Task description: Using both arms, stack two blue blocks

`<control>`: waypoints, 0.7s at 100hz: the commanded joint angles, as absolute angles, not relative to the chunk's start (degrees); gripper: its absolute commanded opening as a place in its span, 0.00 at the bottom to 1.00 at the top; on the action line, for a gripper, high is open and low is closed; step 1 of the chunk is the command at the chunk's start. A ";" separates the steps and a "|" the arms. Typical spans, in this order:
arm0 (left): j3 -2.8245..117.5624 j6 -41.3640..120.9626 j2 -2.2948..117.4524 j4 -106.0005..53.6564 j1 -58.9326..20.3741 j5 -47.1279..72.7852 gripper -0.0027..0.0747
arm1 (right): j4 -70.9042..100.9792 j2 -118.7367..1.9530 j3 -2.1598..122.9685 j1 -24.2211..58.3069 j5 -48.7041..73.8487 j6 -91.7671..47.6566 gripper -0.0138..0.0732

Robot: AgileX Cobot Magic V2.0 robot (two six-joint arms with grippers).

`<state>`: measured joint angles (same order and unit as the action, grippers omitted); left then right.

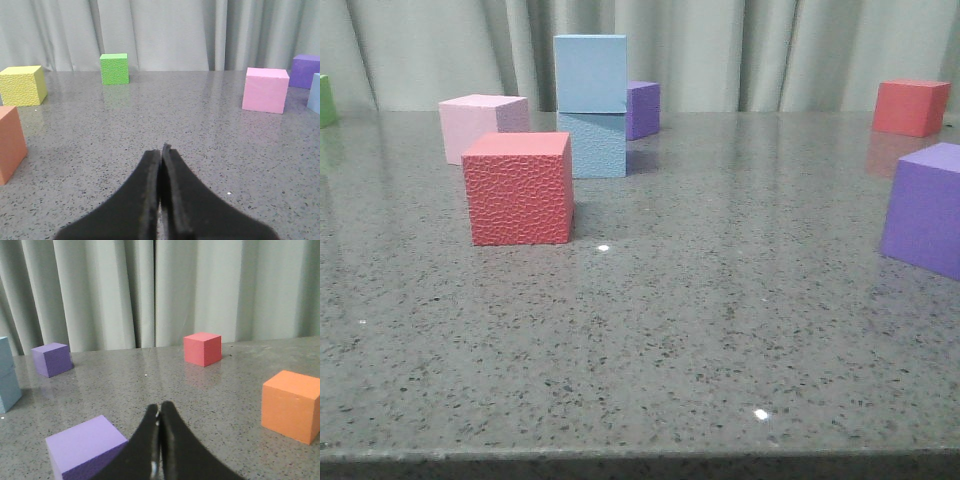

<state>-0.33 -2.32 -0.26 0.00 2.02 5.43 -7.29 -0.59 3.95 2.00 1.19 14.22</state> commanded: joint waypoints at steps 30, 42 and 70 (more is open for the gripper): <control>-0.40 -2.28 -2.14 -0.32 2.12 1.05 0.01 | -5.57 1.82 -0.44 0.28 -3.64 13.62 0.03; -0.40 -2.28 -2.14 -0.32 2.12 1.05 0.01 | -5.52 1.82 -0.44 0.28 -3.64 13.67 0.03; -0.40 -2.28 -2.14 -0.32 2.12 1.05 0.01 | -5.52 1.82 -0.44 0.28 -3.64 13.67 0.03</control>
